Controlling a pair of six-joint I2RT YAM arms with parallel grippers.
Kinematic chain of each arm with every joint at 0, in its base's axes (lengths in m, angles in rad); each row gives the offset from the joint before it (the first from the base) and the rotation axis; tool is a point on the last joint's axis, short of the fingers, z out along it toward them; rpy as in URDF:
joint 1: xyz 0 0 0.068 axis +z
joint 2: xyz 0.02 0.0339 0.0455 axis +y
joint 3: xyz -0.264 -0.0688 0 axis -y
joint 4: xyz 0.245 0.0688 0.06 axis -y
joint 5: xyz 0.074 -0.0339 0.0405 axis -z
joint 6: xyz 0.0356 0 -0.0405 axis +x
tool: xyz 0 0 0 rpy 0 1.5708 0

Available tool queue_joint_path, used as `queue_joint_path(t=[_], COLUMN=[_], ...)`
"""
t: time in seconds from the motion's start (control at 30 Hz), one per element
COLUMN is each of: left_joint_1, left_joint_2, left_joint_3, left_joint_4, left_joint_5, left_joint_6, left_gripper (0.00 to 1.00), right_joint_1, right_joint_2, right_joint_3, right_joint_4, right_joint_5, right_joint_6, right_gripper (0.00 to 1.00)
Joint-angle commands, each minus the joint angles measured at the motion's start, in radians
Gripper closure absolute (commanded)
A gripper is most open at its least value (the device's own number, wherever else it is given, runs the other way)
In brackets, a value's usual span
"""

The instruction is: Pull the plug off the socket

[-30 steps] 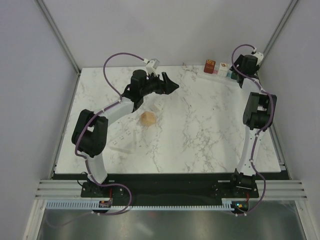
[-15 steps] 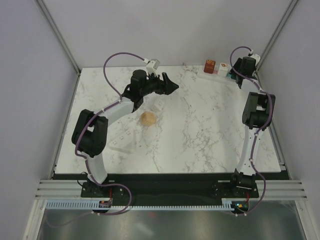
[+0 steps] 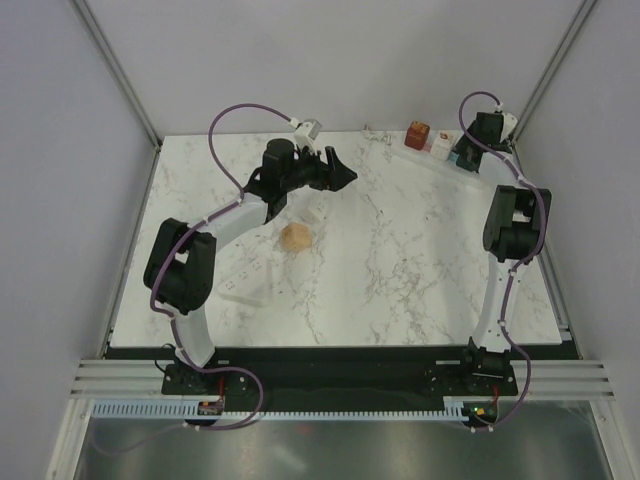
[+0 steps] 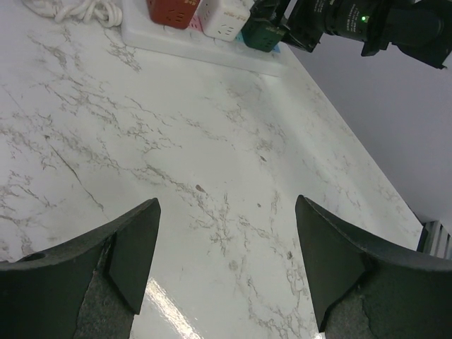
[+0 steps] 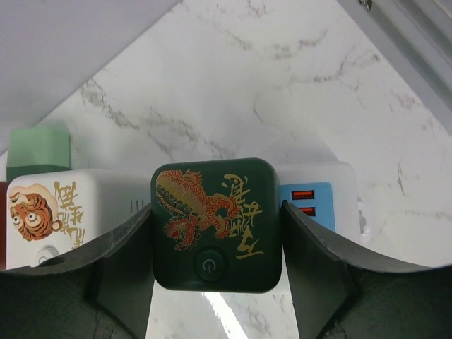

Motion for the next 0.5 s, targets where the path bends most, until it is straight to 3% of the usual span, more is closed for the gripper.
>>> queue_joint_path(t=[0.0, 0.27, 0.47], left_joint_1=[0.003, 0.003, 0.001], left_joint_2=[0.010, 0.027, 0.035], left_joint_3=[0.048, 0.079, 0.080], left_joint_4=[-0.008, -0.054, -0.055], left_joint_5=[0.026, 0.061, 0.095], left_joint_6=[0.060, 0.074, 0.058], left_gripper=[0.16, 0.16, 0.16], right_joint_1=[0.019, 0.064, 0.125], right_joint_2=[-0.132, -0.388, -0.632], right_joint_3=[-0.043, -0.406, -0.716], right_joint_4=[-0.131, -0.157, -0.123], right_joint_5=[0.007, -0.038, -0.018], right_joint_6=[0.099, 0.205, 0.260], right_gripper=[0.93, 0.94, 0.87])
